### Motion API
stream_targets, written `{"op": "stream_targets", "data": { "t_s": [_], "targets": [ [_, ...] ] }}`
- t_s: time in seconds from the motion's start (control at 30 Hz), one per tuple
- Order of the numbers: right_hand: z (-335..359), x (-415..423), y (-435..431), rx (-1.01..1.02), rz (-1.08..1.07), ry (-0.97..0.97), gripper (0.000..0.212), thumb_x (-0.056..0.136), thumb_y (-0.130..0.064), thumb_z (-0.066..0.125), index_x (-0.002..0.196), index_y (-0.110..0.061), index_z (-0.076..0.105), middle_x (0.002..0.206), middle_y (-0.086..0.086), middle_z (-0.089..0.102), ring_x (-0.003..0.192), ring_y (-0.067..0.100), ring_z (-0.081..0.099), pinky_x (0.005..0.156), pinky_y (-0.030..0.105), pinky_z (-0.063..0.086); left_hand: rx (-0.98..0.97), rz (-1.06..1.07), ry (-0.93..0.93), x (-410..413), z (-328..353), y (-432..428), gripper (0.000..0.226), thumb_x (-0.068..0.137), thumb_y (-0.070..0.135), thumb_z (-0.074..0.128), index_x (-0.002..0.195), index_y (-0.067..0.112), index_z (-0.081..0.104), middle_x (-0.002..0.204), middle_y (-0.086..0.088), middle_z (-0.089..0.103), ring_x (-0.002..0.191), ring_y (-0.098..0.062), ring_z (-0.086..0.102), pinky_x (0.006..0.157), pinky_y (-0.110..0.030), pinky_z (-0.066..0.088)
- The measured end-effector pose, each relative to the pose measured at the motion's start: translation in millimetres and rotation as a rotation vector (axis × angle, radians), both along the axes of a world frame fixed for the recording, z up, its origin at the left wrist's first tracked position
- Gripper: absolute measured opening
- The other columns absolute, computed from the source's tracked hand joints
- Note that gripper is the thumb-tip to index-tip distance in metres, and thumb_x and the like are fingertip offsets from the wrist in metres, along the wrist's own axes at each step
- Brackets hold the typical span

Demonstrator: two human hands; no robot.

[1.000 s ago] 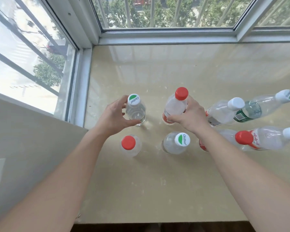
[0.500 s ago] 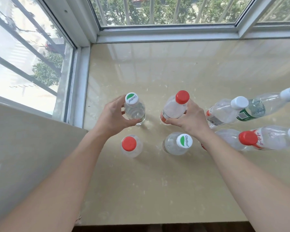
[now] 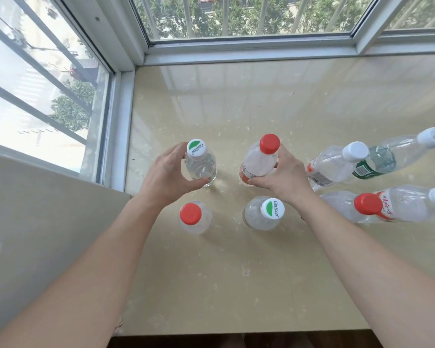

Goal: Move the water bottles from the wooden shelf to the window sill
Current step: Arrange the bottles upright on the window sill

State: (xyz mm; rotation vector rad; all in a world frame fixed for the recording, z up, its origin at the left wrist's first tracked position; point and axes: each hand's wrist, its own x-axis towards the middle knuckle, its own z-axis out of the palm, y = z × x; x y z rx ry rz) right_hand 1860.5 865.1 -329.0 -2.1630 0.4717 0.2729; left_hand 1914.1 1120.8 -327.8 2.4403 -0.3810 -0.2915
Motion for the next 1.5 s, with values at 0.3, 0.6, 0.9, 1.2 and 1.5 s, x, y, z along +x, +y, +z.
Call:
{"op": "stream_targets", "data": {
  "t_s": [0.3,0.6,0.9,1.2,1.5],
  "targets": [
    [58.2,-29.0,1.6,-0.16,0.052,0.012,0.077,0.075,-0.027,0.074,0.146,-0.032,0.043,0.139,-0.004,0.054,0.127,0.022,0.053,0.094,0.037,0.046,0.478,-0.034,-0.05,-18.3,43.6,11.3,0.075,0.08,0.037,0.075,0.143,0.022,0.037,0.126,-0.002,0.058,0.116,-0.029,0.053,0.083,-0.04,0.045],
    [206.1,-117.9,-57.2,-0.76,0.177,-0.408,0.044,0.08,-0.022,0.071,0.123,-0.02,0.063,0.114,0.0,0.066,0.092,0.03,0.064,0.074,0.038,0.053,0.412,0.057,-0.363,-61.9,187.5,-16.1,0.049,0.084,0.031,0.068,0.13,0.017,0.055,0.127,-0.003,0.061,0.12,-0.031,0.052,0.09,-0.048,0.044],
    [214.3,-171.6,-229.0,-0.908,0.153,-0.258,0.042,0.076,-0.022,0.082,0.115,-0.011,0.071,0.113,0.009,0.069,0.099,0.036,0.065,0.082,0.047,0.055,0.33,-0.214,-0.426,-110.3,197.8,-162.5,0.047,0.081,0.038,0.05,0.121,0.017,0.062,0.121,0.002,0.064,0.113,-0.025,0.058,0.085,-0.039,0.048],
    [132.5,-101.0,-320.4,-0.59,0.287,-0.087,0.047,0.085,-0.028,0.074,0.13,-0.017,0.063,0.117,0.008,0.065,0.109,0.033,0.06,0.093,0.041,0.048,0.448,-0.132,-0.243,-85.3,137.0,-239.9,0.051,0.079,0.043,0.069,0.122,0.016,0.061,0.118,0.0,0.064,0.107,-0.028,0.061,0.08,-0.043,0.053],
    [56.3,-43.9,-306.7,-0.158,0.349,0.014,0.079,0.078,-0.033,0.082,0.146,-0.029,0.043,0.138,-0.002,0.052,0.127,0.016,0.051,0.098,0.032,0.043,0.391,-0.173,-0.046,-64.7,99.0,-258.6,0.069,0.076,0.046,0.076,0.135,0.021,0.051,0.13,0.003,0.057,0.119,-0.023,0.054,0.089,-0.037,0.047]
  ]
}}
